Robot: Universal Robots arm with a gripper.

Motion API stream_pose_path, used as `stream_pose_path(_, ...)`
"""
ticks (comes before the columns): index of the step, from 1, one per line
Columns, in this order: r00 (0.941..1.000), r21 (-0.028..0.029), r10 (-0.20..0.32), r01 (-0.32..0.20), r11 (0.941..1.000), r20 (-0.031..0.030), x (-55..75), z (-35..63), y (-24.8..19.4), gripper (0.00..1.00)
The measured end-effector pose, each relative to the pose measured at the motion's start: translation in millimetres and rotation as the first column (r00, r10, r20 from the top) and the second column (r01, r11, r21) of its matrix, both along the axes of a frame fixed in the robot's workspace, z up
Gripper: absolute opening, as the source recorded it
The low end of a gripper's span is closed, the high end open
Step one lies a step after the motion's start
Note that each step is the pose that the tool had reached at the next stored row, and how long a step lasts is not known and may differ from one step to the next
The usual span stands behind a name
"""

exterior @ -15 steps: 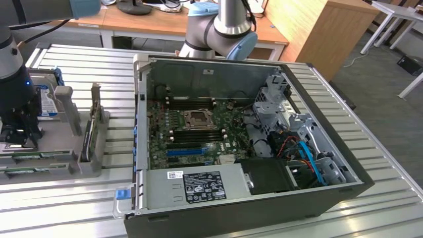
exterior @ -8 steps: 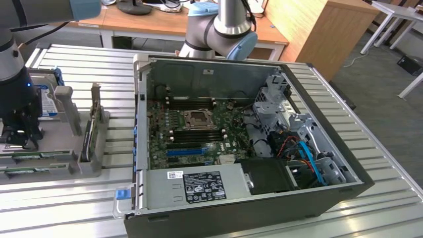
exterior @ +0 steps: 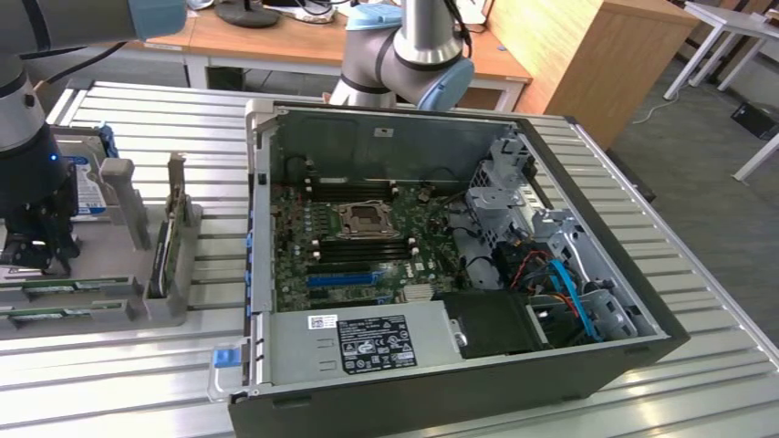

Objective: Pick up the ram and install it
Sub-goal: 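Pick up the ram and move it above insertion slot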

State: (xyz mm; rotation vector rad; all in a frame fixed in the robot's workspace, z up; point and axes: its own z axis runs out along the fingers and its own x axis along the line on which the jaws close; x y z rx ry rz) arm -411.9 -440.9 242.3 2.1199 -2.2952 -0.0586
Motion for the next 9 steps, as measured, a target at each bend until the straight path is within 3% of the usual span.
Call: stream_pose_path(9, 1.0000, 0.0000, 0.000, 0.000, 1.0000, 0.0001, 0.0, 0.0, -2.1, 0.30)
